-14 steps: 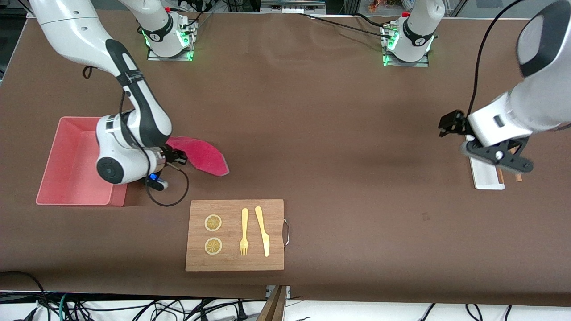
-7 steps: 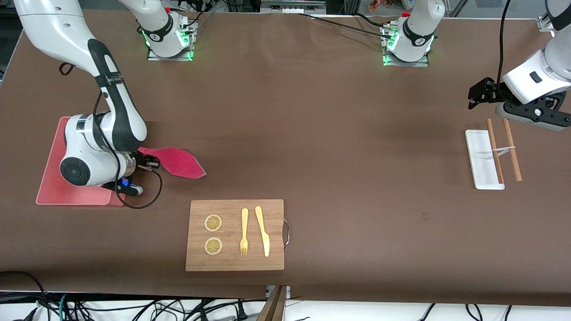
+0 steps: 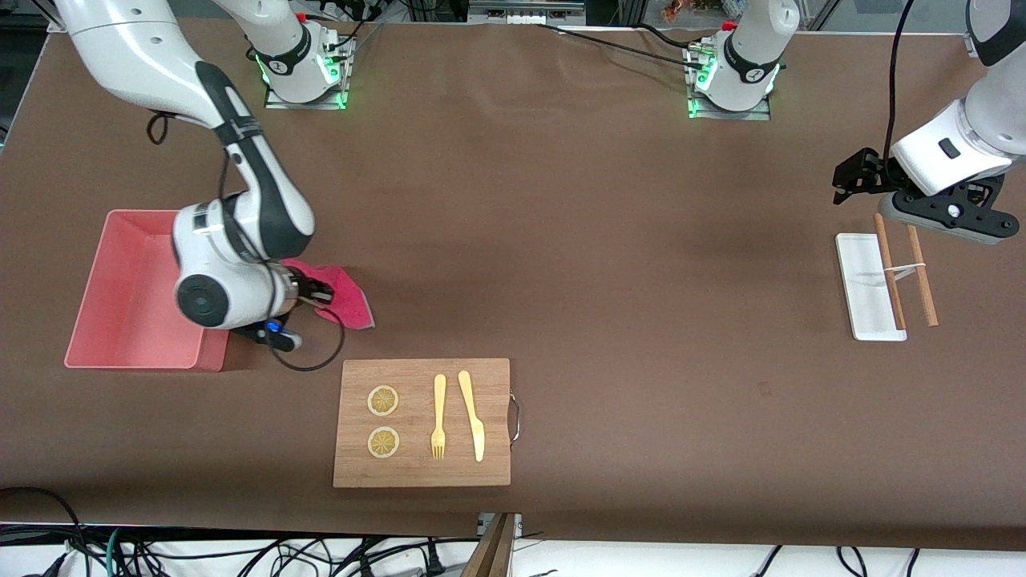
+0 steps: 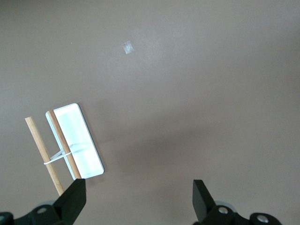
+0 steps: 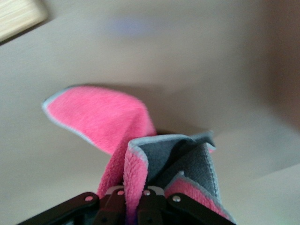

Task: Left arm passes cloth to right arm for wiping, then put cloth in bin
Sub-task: 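Wipe the table beside the wooden board with the cloth in the right gripper, then carry the pink cloth with the right gripper over the pink bin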

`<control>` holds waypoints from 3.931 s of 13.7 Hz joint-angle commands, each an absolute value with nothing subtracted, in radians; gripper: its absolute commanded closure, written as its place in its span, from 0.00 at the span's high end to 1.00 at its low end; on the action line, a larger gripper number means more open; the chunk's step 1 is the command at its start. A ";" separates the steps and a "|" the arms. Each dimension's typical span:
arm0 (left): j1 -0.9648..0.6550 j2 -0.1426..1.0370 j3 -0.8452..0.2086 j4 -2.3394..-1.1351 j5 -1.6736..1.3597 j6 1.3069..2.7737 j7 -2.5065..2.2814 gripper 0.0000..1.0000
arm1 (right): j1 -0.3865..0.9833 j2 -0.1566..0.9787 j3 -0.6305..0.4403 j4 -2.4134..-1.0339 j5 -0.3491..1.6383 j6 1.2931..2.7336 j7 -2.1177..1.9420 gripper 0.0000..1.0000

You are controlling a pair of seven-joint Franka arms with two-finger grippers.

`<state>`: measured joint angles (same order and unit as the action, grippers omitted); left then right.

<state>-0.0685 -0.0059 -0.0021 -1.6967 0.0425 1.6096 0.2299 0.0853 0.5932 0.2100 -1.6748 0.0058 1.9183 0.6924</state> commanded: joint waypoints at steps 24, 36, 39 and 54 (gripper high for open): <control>-0.043 0.000 0.005 -1.677 -0.054 1.585 0.232 1.00 | 0.094 0.612 0.169 -1.674 0.121 1.941 0.663 0.00; -0.044 0.000 0.002 -1.675 -0.054 1.583 0.232 1.00 | 0.002 0.437 -0.007 -1.367 -0.017 1.384 0.171 0.00; -0.044 -0.002 -0.002 -1.675 -0.054 1.583 0.230 1.00 | -0.002 0.425 -0.118 -1.347 -0.073 1.338 -0.053 0.00; -0.054 -0.002 -0.003 -1.674 -0.054 1.578 0.230 1.00 | -0.038 0.584 -0.215 -1.626 -0.081 1.825 -0.210 0.00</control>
